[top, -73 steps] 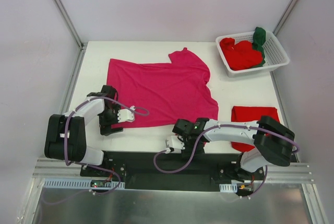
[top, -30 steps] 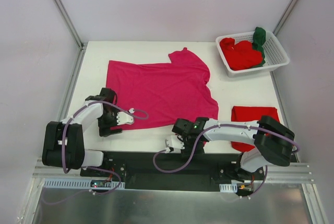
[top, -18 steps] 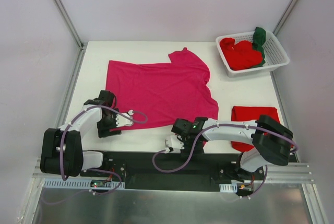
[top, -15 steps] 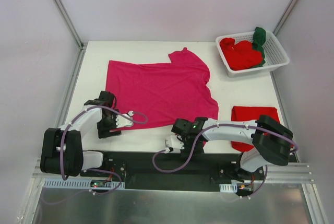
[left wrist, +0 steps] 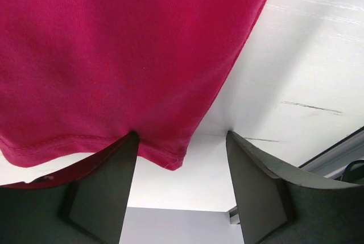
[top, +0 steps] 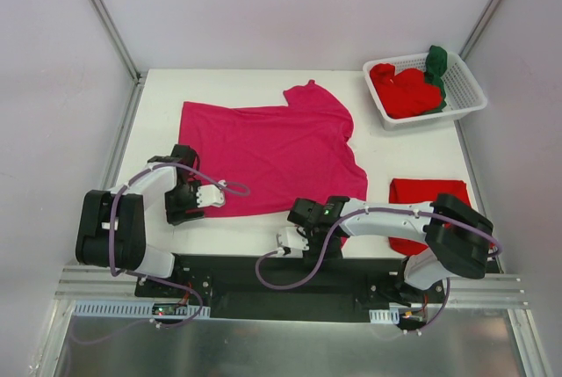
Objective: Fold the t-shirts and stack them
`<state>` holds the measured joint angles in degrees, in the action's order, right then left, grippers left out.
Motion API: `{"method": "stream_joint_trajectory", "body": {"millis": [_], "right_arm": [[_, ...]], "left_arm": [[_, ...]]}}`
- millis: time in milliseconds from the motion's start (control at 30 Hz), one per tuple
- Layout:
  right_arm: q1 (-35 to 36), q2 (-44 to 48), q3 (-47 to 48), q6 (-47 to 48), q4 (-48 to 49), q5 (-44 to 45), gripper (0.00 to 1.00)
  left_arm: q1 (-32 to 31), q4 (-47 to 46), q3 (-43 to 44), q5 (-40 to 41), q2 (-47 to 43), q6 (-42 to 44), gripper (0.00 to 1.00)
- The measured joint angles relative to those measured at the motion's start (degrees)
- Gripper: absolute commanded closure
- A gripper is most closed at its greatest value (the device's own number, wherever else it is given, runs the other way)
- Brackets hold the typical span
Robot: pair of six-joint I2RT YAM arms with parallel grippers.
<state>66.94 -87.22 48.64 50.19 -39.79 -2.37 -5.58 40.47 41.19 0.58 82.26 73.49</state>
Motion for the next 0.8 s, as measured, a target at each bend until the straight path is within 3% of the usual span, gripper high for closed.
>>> {"method": "stream_joint_trajectory", "body": {"millis": [100, 167, 333, 367, 500, 700, 800], "right_arm": [[0.0, 0.0, 0.0, 0.0, 0.0, 0.0, 0.44], [0.0, 0.0, 0.0, 0.0, 0.0, 0.0, 0.48], [0.0, 0.0, 0.0, 0.1, -0.1, 0.0, 0.54], [0.0, 0.0, 0.0, 0.0, -0.2, 0.0, 0.55], [0.0, 0.0, 0.0, 0.0, -0.2, 0.0, 0.62], [0.0, 0.0, 0.0, 0.2, -0.4, -0.1, 0.92], [0.0, 0.0, 0.0, 0.3, -0.6, 0.0, 0.99]], "left_arm": [[0.0, -0.2, 0.1, 0.1, 0.1, 0.0, 0.53], [0.0, -0.2, 0.1, 0.2, 0.1, 0.0, 0.70], [0.0, -0.3, 0.0, 0.2, 0.1, -0.2, 0.72], [0.0, -0.3, 0.0, 0.2, 0.0, -0.2, 0.80], [-0.1, -0.4, -1.0, 0.1, -1.1, -0.3, 0.94], [-0.1, -0.5, -1.6, 0.1, -1.9, -0.5, 0.98], [-0.1, -0.6, -1.7, 0.1, -2.2, -0.5, 0.99]]}}
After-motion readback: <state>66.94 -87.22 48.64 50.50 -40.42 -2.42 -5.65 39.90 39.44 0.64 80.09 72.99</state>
